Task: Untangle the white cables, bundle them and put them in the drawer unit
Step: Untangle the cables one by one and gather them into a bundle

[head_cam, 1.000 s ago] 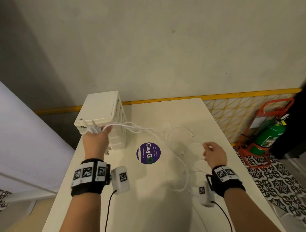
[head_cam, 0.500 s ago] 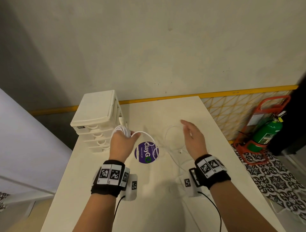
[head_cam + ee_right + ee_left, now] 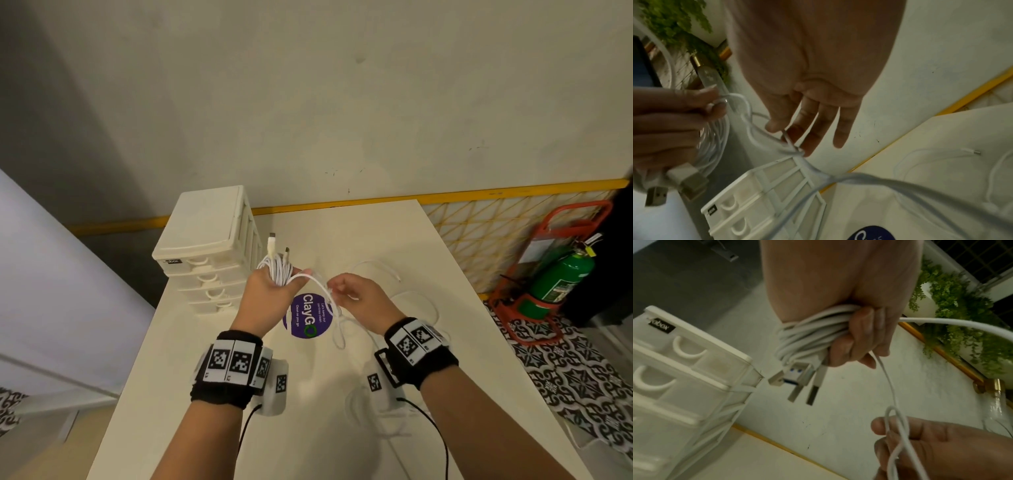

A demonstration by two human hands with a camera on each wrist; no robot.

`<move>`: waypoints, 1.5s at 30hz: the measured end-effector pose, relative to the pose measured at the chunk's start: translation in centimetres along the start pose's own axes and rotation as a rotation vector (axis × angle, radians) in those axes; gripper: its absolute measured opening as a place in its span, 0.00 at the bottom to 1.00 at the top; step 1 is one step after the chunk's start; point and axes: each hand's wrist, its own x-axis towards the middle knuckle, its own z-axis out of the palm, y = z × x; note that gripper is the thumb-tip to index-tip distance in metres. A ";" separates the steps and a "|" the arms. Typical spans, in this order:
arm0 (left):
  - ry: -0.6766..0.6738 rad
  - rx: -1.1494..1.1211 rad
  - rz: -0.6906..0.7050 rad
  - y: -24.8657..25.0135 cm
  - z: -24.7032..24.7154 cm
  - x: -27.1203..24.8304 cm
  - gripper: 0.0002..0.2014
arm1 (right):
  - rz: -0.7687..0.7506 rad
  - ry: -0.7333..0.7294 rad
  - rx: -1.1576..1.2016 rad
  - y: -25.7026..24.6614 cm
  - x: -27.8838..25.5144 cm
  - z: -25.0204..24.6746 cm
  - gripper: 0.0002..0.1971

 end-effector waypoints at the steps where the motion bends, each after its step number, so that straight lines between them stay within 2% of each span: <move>1: -0.004 -0.016 -0.009 -0.1 0.1 0.0 0.13 | 0.013 0.013 0.049 -0.1 0.0 0.0 0.10; 8: -0.158 -0.065 -0.097 -0.4 1.4 -0.9 0.15 | 0.018 0.168 0.279 -1.8 -0.6 0.1 0.02; 11: -0.223 -0.022 -0.063 -0.8 2.1 -1.1 0.24 | -0.017 0.258 0.213 -2.0 -0.4 0.6 0.01; 14: -0.157 0.058 -0.018 -1.7 2.5 -0.9 0.15 | -0.022 0.312 0.189 -2.3 -0.3 0.9 0.05; 16: -0.088 0.082 -0.020 -1.7 2.5 -0.8 0.13 | -0.029 0.340 0.151 -2.4 -0.3 0.8 0.07; 19: -0.087 0.087 -0.080 -1.4 2.1 -0.6 0.16 | -0.024 0.305 0.200 -2.9 -0.4 0.4 0.07; 24: -0.135 0.084 -0.103 -1.4 1.4 -0.9 0.11 | 0.010 0.233 0.358 -4.0 -0.6 -0.6 0.03; 28: -0.053 0.192 -0.033 -1.7 0.7 -0.3 0.15 | 0.051 0.206 0.564 -4.6 -1.0 -1.0 0.01; 32: 0.034 0.324 -0.002 -2.1 0.4 0.0 0.18 | 0.111 0.142 0.726 -5.1 -1.3 -1.5 0.04; 34: 0.083 0.384 0.033 -1.9 0.2 -0.2 0.20 | 0.167 0.071 0.663 -4.9 -1.3 -1.8 0.06; 36: 0.109 0.403 0.047 -1.8 -0.2 -0.1 0.18 | 0.206 -0.035 0.406 -4.7 -1.5 -2.2 0.03; 38: 0.123 0.406 0.051 -2.0 -0.5 0.0 0.13 | 0.231 -0.163 0.096 -4.1 -1.7 -2.6 0.09; 40: 0.114 0.380 0.044 -2.3 -0.6 0.1 0.10 | 0.233 -0.244 -0.105 -3.3 -1.6 -2.6 0.12; 42: 0.104 0.361 0.030 -2.7 -0.5 0.1 0.14 | 0.243 -0.219 -0.223 -2.6 -1.5 -2.6 0.11; 45: 0.105 0.369 0.016 -3.4 -0.9 0.3 0.16 | 0.210 -0.042 -0.196 -1.9 -1.4 -3.0 0.12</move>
